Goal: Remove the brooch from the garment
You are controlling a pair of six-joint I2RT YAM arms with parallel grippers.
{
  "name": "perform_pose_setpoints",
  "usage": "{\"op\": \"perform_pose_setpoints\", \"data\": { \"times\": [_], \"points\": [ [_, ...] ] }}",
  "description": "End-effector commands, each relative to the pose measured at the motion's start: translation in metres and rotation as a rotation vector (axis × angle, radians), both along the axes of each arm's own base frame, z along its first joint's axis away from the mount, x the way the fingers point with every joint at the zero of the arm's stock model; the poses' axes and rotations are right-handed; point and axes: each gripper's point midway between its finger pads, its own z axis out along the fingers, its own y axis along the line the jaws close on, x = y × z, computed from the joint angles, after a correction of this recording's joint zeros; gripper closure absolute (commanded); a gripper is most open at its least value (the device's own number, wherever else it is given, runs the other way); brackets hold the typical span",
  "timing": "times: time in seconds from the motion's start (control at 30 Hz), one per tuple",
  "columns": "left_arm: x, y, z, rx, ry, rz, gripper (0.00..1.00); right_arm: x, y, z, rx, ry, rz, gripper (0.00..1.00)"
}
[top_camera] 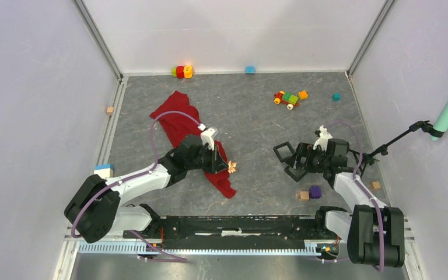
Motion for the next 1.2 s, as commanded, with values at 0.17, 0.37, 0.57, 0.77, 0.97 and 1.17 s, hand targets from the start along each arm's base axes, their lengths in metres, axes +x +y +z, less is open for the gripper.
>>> {"op": "perform_pose_setpoints", "data": {
  "times": [0.17,0.37,0.57,0.77,0.97,1.17],
  "points": [
    [-0.004,-0.013,0.019,-0.060,-0.095,-0.080,0.98,-0.030,0.025,-0.008,-0.140,0.049,0.104,0.02],
    [-0.004,-0.014,0.014,-0.044,-0.096,-0.085,0.98,-0.033,0.030,-0.003,-0.250,0.040,0.131,0.02],
    [-0.005,-0.018,0.010,-0.036,-0.088,-0.097,0.98,-0.031,0.031,0.002,-0.332,0.025,0.147,0.07],
    [-0.005,-0.020,0.011,-0.035,-0.095,-0.100,0.98,-0.030,0.036,0.004,-0.373,0.022,0.177,0.09],
    [-0.005,-0.020,0.011,-0.031,-0.098,-0.100,0.98,-0.024,0.039,0.008,-0.434,-0.001,0.184,0.09],
    [-0.005,-0.020,0.010,-0.031,-0.098,-0.101,0.98,-0.023,0.044,0.006,-0.444,0.009,0.205,0.17]
  ]
}}
